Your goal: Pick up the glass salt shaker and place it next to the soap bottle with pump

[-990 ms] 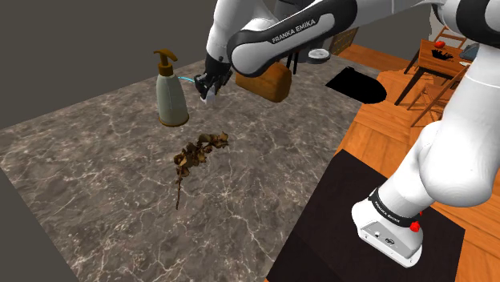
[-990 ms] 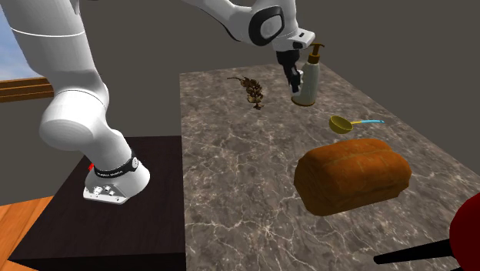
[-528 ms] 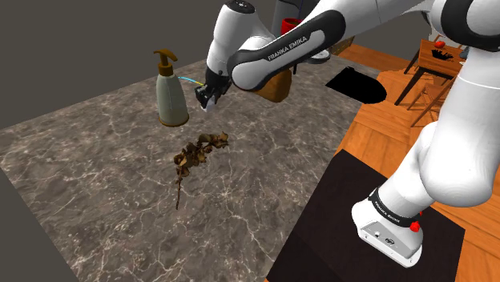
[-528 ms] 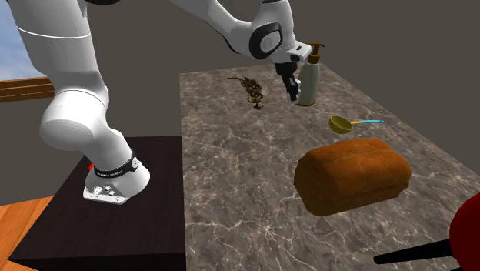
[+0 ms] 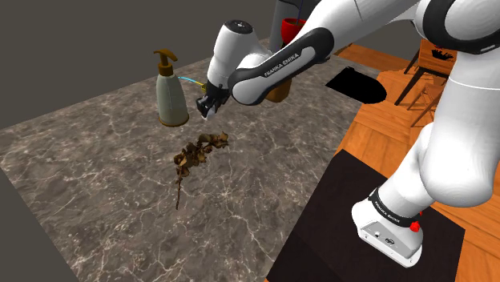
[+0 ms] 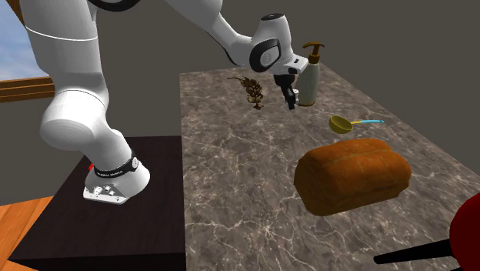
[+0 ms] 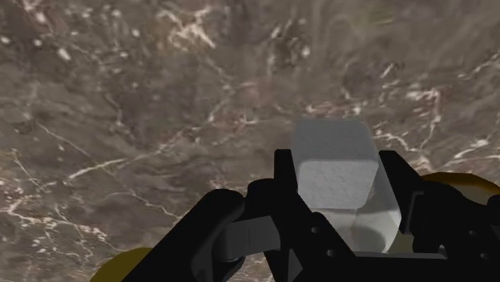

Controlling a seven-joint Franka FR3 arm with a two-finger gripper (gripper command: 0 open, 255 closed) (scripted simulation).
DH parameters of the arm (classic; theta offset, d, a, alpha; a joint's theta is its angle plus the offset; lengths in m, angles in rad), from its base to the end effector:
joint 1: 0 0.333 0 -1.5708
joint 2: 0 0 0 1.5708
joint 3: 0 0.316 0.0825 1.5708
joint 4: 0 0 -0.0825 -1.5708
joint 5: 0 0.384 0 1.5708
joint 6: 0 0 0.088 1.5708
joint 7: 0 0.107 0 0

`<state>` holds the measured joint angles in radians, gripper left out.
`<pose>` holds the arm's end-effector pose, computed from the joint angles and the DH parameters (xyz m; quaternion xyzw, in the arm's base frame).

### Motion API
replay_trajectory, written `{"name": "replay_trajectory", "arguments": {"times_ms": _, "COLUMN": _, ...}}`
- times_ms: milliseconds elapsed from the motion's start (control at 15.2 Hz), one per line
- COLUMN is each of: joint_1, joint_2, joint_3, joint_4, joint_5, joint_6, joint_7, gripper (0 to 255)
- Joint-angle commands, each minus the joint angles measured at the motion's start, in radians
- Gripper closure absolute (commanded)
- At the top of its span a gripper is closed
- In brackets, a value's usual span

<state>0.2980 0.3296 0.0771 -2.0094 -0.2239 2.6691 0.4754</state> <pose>0.5858 0.2352 0.3253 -0.9842 -0.0364 -0.1726 0.0182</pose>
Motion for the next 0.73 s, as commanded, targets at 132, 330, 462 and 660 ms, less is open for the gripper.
{"name": "replay_trajectory", "arguments": {"times_ms": 132, "joint_1": 0.002, "joint_2": 0.009, "joint_3": -0.002, "joint_4": -0.003, "joint_5": -0.005, "joint_6": 0.012, "joint_7": 0.005, "gripper": 255}}
{"name": "replay_trajectory", "arguments": {"times_ms": 330, "joint_1": 0.002, "joint_2": 0.009, "joint_3": -0.002, "joint_4": -0.003, "joint_5": -0.005, "joint_6": 0.012, "joint_7": 0.005, "gripper": 255}}
{"name": "replay_trajectory", "arguments": {"times_ms": 462, "joint_1": 0.002, "joint_2": 0.009, "joint_3": -0.003, "joint_4": -0.003, "joint_5": -0.005, "joint_6": 0.012, "joint_7": 0.005, "gripper": 0}}
{"name": "replay_trajectory", "arguments": {"times_ms": 660, "joint_1": 0.002, "joint_2": 0.009, "joint_3": -0.003, "joint_4": -0.003, "joint_5": -0.005, "joint_6": 0.012, "joint_7": 0.005, "gripper": 0}}
